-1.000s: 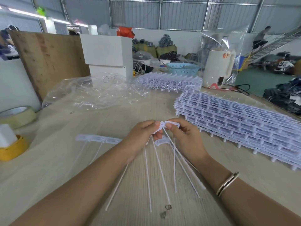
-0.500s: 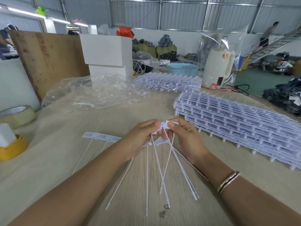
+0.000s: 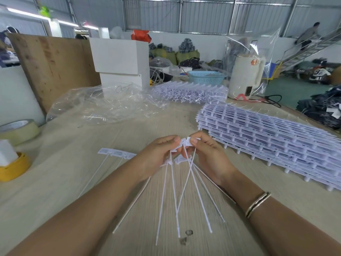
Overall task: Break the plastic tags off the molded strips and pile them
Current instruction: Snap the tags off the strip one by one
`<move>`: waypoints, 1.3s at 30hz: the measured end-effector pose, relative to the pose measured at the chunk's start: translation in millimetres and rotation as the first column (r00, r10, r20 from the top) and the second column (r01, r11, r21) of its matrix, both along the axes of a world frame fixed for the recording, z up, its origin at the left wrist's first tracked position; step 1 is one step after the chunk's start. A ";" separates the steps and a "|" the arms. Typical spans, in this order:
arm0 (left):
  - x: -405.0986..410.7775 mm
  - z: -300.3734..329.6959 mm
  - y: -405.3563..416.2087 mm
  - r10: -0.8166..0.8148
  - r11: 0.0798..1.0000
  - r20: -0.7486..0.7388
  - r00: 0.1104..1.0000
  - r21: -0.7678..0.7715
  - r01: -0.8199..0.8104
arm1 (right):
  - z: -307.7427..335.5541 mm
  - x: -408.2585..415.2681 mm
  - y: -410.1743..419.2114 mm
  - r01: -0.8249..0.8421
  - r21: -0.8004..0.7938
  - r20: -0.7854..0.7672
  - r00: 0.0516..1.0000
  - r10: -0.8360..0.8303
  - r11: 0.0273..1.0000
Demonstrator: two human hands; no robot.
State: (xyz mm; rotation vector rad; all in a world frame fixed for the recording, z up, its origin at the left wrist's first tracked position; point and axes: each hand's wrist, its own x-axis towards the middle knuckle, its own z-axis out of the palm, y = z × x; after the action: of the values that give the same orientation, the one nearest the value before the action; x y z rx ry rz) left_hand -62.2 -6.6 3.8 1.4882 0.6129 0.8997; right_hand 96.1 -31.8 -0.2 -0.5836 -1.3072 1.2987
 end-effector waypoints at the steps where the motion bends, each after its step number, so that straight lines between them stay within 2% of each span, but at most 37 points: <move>1: -1.4 1.1 0.0 -0.015 1.000 0.034 0.999 -0.017 0.016 | 0.9 1.3 0.8 -0.024 -0.002 -0.028 0.999 0.024 1.000; 3: -9.3 6.6 2.8 0.017 0.995 0.152 0.988 -0.103 -0.001 | 4.1 9.8 3.7 -0.068 -0.065 -0.204 0.977 0.053 0.996; 4: -14.8 9.6 5.8 0.060 0.989 0.191 0.980 -0.144 -0.033 | 3.7 15.2 6.0 -0.058 -0.091 -0.242 0.970 0.035 0.994; 5: -19.6 11.3 9.0 0.113 0.985 0.183 0.977 -0.152 -0.085 | 2.4 18.0 7.3 -0.012 -0.110 -0.190 0.982 -0.009 0.994; 7: -23.9 9.2 14.2 0.237 0.971 0.019 0.971 -0.020 -0.237 | -3.9 12.5 8.9 0.140 -0.083 0.097 0.986 -0.132 0.987; 8: -22.9 7.0 15.3 0.307 0.949 -0.089 0.948 0.105 -0.297 | -7.9 7.4 10.0 0.223 -0.006 0.282 0.936 -0.212 0.975; 9: -20.8 4.9 15.2 0.371 0.915 -0.174 0.912 0.236 -0.328 | -11.6 2.2 11.9 0.283 0.115 0.480 0.824 -0.302 0.952; 10: -18.5 2.4 14.5 0.424 0.877 -0.240 0.874 0.350 -0.330 | -14.8 -2.1 14.2 0.300 0.240 0.647 0.659 -0.383 0.923; 11: -16.4 -0.5 13.7 0.470 0.838 -0.298 0.831 0.446 -0.314 | -18.0 -4.5 16.8 0.302 0.329 0.749 0.494 -0.442 0.895; 12: -15.0 -3.5 13.6 0.514 0.798 -0.358 0.779 0.533 -0.282 | -19.4 -4.4 19.1 0.321 0.372 0.792 0.379 -0.478 0.871; 13: -14.4 -6.1 13.7 0.546 0.770 -0.413 0.729 0.591 -0.241 | -18.7 -2.9 19.8 0.358 0.375 0.806 0.329 -0.491 0.855; 15: -13.5 -9.4 14.1 0.555 0.773 -0.481 0.678 0.600 -0.207 | -17.9 0.7 19.5 0.418 0.341 0.819 0.307 -0.484 0.842; 17: -11.6 -10.0 13.5 0.548 0.779 -0.489 0.679 0.593 -0.202 | -16.8 2.4 18.5 0.465 0.364 0.786 0.312 -0.534 0.807; 20: -8.0 -6.9 9.8 0.544 0.740 -0.423 0.725 0.649 -0.176 | -10.0 1.6 12.8 0.511 0.398 0.630 0.452 -0.632 0.762; 22: -2.8 -6.9 4.6 0.529 0.694 -0.364 0.767 0.705 -0.145 | -7.5 -2.3 8.8 0.434 0.341 0.654 0.527 -0.542 0.834; 25: -0.5 -6.4 3.9 0.547 0.645 -0.315 0.776 0.750 -0.150 | -8.1 -5.6 7.5 0.331 0.291 0.723 0.539 -0.433 0.898; 26: -2.6 -5.1 4.9 0.574 0.635 -0.330 0.750 0.758 -0.152 | -8.5 -4.9 8.0 0.329 0.300 0.701 0.560 -0.441 0.895; 28: -9.7 -4.2 8.7 0.657 0.606 -0.442 0.610 0.792 -0.078 | -9.0 -2.3 9.2 0.341 0.306 0.640 0.618 -0.457 0.889; 29: -12.9 -5.7 10.9 0.671 0.618 -0.496 0.552 0.785 -0.046 | -9.2 -2.0 9.6 0.341 0.302 0.624 0.635 -0.455 0.890; 30: -15.1 -7.6 12.3 0.645 0.665 -0.541 0.540 0.745 -0.048 | -9.7 -2.2 9.4 0.332 0.293 0.622 0.646 -0.443 0.897; 32: -16.5 -8.5 11.7 0.549 0.769 -0.545 0.634 0.626 -0.129 | -10.0 -3.6 7.5 0.311 0.259 0.628 0.666 -0.404 0.915; 34: -16.3 -9.4 13.5 0.502 0.810 -0.489 0.714 0.554 -0.190 | -10.0 -4.7 5.8 0.295 0.230 0.631 0.680 -0.373 0.927; 39: -12.9 -11.5 16.7 0.398 0.885 -0.414 0.819 0.408 -0.224 | -8.6 -4.5 4.9 0.290 0.260 0.607 0.692 -0.390 0.921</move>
State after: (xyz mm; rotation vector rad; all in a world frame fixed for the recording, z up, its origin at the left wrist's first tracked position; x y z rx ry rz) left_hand -75.0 10.1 -7.7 1.9968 1.1528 0.9148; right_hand 91.6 -26.8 -8.8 -1.1904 -1.7326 0.6820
